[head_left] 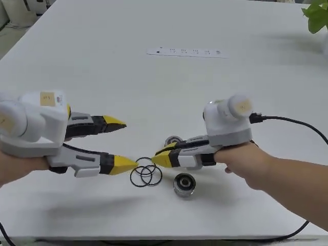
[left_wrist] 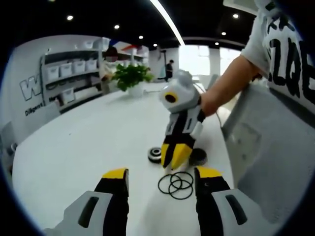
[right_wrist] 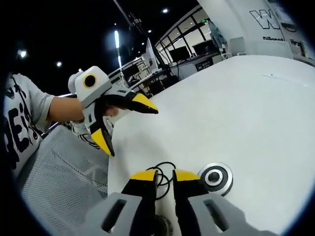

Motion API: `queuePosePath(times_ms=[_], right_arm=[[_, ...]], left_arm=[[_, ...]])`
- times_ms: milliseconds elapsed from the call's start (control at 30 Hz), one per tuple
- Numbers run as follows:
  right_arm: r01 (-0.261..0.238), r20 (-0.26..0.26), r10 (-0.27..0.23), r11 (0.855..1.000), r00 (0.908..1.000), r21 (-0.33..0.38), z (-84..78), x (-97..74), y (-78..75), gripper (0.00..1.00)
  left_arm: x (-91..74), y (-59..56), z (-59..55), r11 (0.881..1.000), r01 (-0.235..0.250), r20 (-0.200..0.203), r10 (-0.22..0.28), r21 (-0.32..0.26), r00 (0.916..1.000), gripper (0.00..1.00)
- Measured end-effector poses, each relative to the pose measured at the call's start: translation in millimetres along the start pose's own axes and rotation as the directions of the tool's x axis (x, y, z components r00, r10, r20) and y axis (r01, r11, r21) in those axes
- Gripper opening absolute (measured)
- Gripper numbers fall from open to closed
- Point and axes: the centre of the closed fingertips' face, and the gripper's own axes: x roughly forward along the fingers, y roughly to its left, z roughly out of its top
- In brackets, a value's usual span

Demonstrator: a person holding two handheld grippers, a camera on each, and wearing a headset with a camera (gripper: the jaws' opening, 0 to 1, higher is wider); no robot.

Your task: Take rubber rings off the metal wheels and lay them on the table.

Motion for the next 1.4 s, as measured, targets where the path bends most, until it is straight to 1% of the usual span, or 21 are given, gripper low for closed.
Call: queuePosePath(times_ms=[133,200,367,567,700,767,867,1033,1300,1400], right_arm=[[0.006,0.040,-0.006,1.000,0.9992,-0.009,11.9,-8.2,-1.7,0.12],[0.019,0.056,-0.018,0.999,0.9983,-0.027,16.6,-12.6,-3.9,0.14],[0.052,0.077,-0.047,0.997,0.9960,-0.064,21.4,-24.5,-12.6,0.19],[0.091,0.092,-0.082,0.991,0.9924,-0.097,23.2,-36.8,-26.0,0.24],[0.115,0.089,-0.105,0.987,0.9905,-0.113,19.1,-42.9,-36.3,0.26],[0.120,0.085,-0.111,0.986,0.9902,-0.114,16.5,-44.5,-38.6,0.26],[0.134,0.066,-0.126,0.982,0.9898,-0.135,8.2,-45.7,-44.3,0.26],[0.137,0.057,-0.130,0.980,0.9899,-0.144,-0.5,-45.1,-48.3,0.26],[0.134,0.036,-0.130,0.976,0.9909,-0.174,-8.8,-39.3,-48.7,0.23],[0.134,0.033,-0.130,0.975,0.9910,-0.178,-9.9,-36.9,-47.5,0.22]], left_arm=[[3.3,3.2,3.6,1.000,-0.003,0.005,0.003,0.003,1.0000,0.54],[5.9,4.9,6.2,1.000,-0.002,0.007,0.002,0.005,1.0000,0.54],[13.4,9.4,11.4,1.000,-0.001,0.015,0.001,0.003,0.9999,0.53],[25.2,13.1,12.5,1.000,0.007,0.010,-0.007,0.001,0.9999,0.52],[35.0,17.1,13.8,1.000,0.008,0.008,-0.008,0.000,0.9999,0.51],[40.1,19.0,14.6,1.000,0.009,0.008,-0.009,-0.004,0.9999,0.51],[47.6,19.7,13.4,1.000,0.016,0.000,-0.016,-0.001,0.9999,0.50],[59.2,21.4,7.5,1.000,0.023,-0.019,-0.024,-0.012,0.9995,0.48],[76.3,16.7,-1.7,0.999,0.047,-0.050,-0.048,-0.018,0.9976,0.43],[82.1,15.6,-2.4,0.998,0.054,-0.054,-0.054,-0.017,0.9971,0.41]])
